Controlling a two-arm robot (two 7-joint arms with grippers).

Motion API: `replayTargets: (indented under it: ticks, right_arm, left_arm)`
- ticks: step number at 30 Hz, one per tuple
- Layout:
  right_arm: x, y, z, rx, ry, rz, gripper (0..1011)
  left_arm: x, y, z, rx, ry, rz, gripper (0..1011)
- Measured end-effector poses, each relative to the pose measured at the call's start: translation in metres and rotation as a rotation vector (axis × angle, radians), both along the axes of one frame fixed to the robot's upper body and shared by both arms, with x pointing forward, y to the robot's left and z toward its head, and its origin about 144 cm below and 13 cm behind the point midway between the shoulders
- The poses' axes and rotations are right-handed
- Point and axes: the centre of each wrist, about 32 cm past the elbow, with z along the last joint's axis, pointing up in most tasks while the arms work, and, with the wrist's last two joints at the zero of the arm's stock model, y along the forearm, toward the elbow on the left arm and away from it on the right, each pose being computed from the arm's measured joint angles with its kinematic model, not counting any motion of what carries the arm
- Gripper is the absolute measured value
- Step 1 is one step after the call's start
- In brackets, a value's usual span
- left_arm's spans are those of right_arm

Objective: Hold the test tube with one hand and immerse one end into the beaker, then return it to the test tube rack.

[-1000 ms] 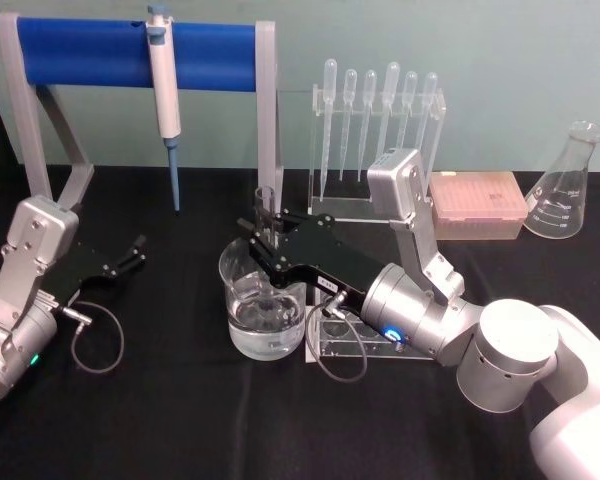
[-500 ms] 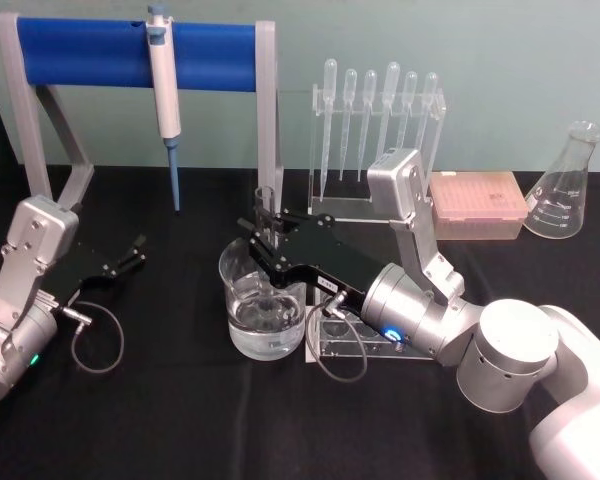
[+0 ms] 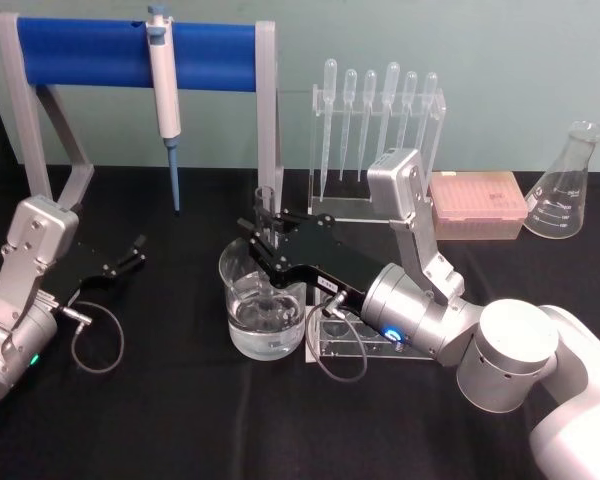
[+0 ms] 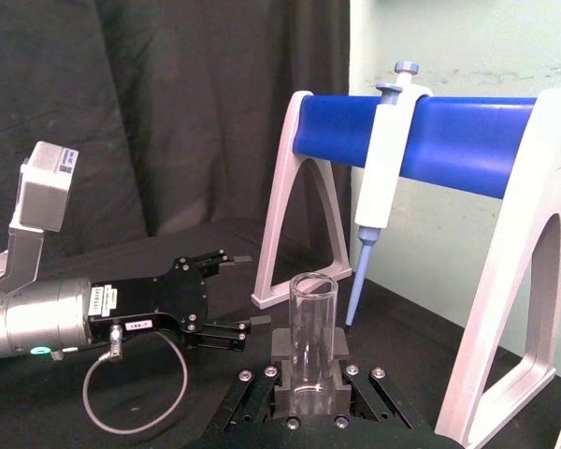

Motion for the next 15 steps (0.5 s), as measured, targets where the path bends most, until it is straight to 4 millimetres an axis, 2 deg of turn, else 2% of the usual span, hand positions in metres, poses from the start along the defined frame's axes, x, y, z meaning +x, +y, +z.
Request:
replayTargets:
  ticks: [15]
  right_arm:
    - [0.0000, 0.0000, 0.0000, 0.000, 0.000, 0.000, 224]
  left_arm:
    - [0.0000, 0.0000, 0.0000, 0.000, 0.000, 0.000, 1000]
